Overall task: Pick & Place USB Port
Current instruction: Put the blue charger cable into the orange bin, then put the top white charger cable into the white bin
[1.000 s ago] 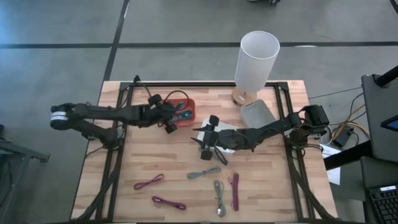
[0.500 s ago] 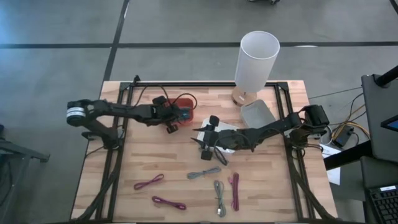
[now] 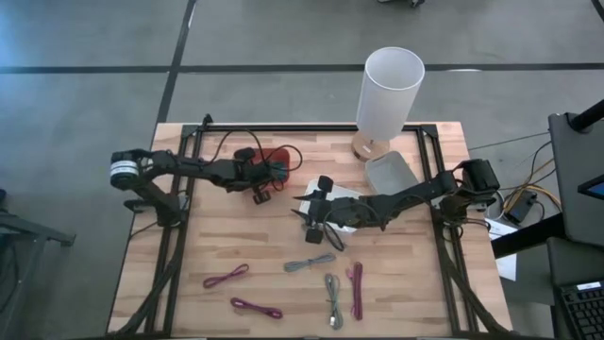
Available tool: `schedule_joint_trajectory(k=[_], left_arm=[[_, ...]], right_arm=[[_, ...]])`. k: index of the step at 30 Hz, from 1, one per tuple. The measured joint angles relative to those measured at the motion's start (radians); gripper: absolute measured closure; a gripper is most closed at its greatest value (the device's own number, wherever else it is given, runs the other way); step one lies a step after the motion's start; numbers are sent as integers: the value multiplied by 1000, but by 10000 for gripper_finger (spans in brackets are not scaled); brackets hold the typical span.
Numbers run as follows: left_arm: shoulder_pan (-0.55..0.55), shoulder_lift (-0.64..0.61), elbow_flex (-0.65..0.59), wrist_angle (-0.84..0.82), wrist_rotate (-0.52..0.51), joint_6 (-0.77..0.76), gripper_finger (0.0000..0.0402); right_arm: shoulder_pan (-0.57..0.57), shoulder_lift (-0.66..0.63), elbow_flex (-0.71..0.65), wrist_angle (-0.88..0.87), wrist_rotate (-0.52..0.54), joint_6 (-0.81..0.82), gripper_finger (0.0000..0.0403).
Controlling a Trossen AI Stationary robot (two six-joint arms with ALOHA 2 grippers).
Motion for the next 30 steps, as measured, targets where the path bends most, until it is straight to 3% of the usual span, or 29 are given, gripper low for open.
schedule_joint_trajectory(k=[17,30], left_arm=[[7,1,20,0,-72,-43,299],[-27,-2,201,-179,-80,-45,284]], right_arm=[[0,0,0,-31,-8,8,247],[41,0,0,-145,-17,77,239]])
